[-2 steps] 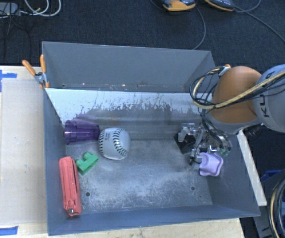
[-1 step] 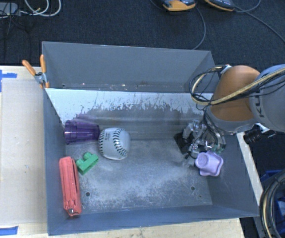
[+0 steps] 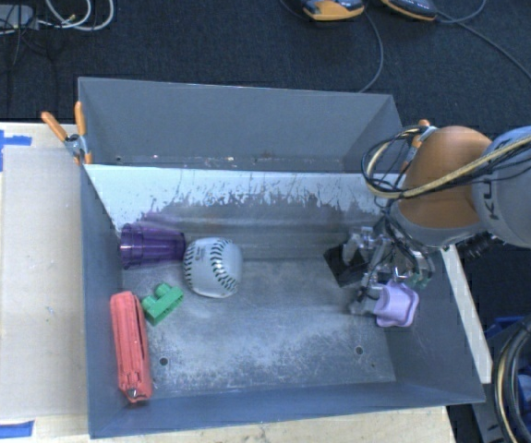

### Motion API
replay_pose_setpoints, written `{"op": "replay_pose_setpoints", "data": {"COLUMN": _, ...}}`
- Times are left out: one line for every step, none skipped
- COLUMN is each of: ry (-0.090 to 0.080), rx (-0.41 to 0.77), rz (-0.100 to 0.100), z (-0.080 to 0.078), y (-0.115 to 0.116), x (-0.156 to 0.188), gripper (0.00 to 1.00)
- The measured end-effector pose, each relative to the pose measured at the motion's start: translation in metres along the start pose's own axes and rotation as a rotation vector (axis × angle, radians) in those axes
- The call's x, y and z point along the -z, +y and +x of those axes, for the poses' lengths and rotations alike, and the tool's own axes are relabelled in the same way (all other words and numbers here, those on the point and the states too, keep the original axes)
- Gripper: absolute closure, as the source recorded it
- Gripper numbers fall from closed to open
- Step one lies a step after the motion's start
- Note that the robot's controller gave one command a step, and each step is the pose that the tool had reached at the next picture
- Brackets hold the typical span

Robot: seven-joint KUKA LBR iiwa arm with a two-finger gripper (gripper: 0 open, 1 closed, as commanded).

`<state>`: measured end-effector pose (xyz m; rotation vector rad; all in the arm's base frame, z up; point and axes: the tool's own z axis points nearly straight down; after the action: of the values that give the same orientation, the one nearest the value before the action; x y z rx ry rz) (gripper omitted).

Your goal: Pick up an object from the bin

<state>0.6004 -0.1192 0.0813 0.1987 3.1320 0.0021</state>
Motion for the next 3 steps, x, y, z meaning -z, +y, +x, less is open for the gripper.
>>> {"op": "replay_pose_setpoints", "data": {"ry": 0.001, "rx": -0.068, "rz": -0.025, "z": -0.003, "y": -0.006, "x": -0.009, "gripper": 1.0}}
{"op": "replay_pose_setpoints", "data": {"ry": 0.001, "rx": -0.068, "rz": -0.025, "z": -0.003, "y": -0.006, "x": -0.009, "gripper": 1.0}}
{"op": "replay_pose_setpoints", "data": {"ry": 0.005, "rx": -0.076, "rz": -0.018, "z": 0.001, "y": -0.008, "x": 0.048, "gripper": 1.0}}
